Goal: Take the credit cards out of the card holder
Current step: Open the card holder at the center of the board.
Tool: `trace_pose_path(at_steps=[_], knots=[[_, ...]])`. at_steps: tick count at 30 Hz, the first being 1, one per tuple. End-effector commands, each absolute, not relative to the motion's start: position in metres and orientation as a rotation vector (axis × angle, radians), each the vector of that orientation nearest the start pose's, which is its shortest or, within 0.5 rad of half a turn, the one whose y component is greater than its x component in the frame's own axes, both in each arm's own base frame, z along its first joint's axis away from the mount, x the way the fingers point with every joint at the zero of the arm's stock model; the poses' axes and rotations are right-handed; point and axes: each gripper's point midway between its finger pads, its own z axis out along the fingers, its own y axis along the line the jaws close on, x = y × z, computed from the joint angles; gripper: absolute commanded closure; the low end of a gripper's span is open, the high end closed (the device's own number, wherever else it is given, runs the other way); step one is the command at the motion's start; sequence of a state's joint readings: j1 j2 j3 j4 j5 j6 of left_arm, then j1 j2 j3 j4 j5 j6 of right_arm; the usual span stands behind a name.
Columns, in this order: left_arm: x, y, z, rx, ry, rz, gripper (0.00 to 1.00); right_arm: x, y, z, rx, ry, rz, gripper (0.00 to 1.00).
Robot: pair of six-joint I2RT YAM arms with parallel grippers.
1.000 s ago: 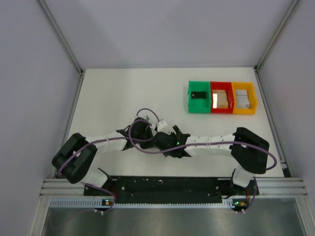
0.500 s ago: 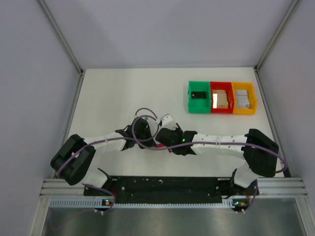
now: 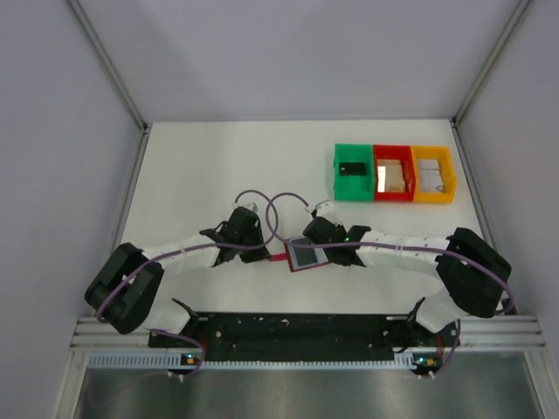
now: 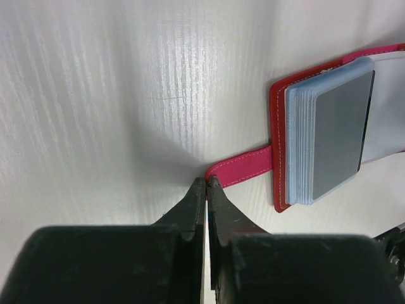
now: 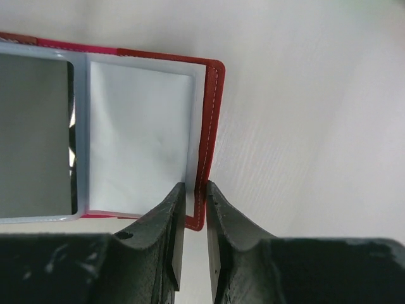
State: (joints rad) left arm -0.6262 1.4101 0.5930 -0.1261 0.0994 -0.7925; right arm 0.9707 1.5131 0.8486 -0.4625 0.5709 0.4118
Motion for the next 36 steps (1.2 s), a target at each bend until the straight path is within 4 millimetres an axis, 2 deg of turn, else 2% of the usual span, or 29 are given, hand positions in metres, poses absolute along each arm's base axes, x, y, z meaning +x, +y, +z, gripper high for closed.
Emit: trace_pose_path(at_steps=[1, 4, 6, 9, 12, 14, 19, 23, 26, 31, 36], knots=[[0.214, -0.187, 0.006, -0.154, 2.702, -0.461, 1.00, 0.232, 0.216, 0.044, -0.460, 2.425, -0.002, 0.82], [0.219, -0.184, 0.011, -0.159, 2.682, -0.460, 1.00, 0.229, 0.220, 0.039, -0.452, 2.455, 0.060, 0.80], [0.222, -0.185, 0.019, -0.160, 2.660, -0.475, 0.92, 0.227, 0.222, 0.038, -0.451, 2.462, 0.076, 0.77], [0.233, -0.185, 0.038, -0.164, 2.603, -0.469, 0.70, 0.227, 0.222, 0.038, -0.453, 2.464, 0.081, 0.75], [0.241, -0.188, 0.066, -0.163, 2.541, -0.496, 0.43, 0.227, 0.224, 0.039, -0.455, 2.461, 0.092, 0.74], [0.245, -0.192, 0.084, -0.166, 2.502, -0.530, 0.36, 0.227, 0.226, 0.039, -0.453, 2.463, 0.103, 0.74], [0.248, -0.205, 0.122, -0.173, 2.444, -0.633, 0.37, 0.229, 0.230, 0.041, -0.462, 2.457, 0.119, 0.74], [0.245, -0.230, 0.141, -0.112, 2.416, -0.778, 0.51, 0.230, 0.235, 0.047, -0.477, 2.443, 0.144, 0.74], [0.242, -0.249, 0.135, -0.078, 2.431, -0.880, 0.60, 0.231, 0.237, 0.052, -0.479, 2.431, 0.153, 0.74], [0.244, -0.282, 0.119, -0.028, 2.452, -1.020, 0.62, 0.235, 0.242, 0.060, -0.494, 2.410, 0.173, 0.74], [0.253, -0.305, 0.102, 0.006, 2.484, -1.046, 0.68, 0.238, 0.249, 0.071, -0.497, 2.383, 0.213, 0.74]])
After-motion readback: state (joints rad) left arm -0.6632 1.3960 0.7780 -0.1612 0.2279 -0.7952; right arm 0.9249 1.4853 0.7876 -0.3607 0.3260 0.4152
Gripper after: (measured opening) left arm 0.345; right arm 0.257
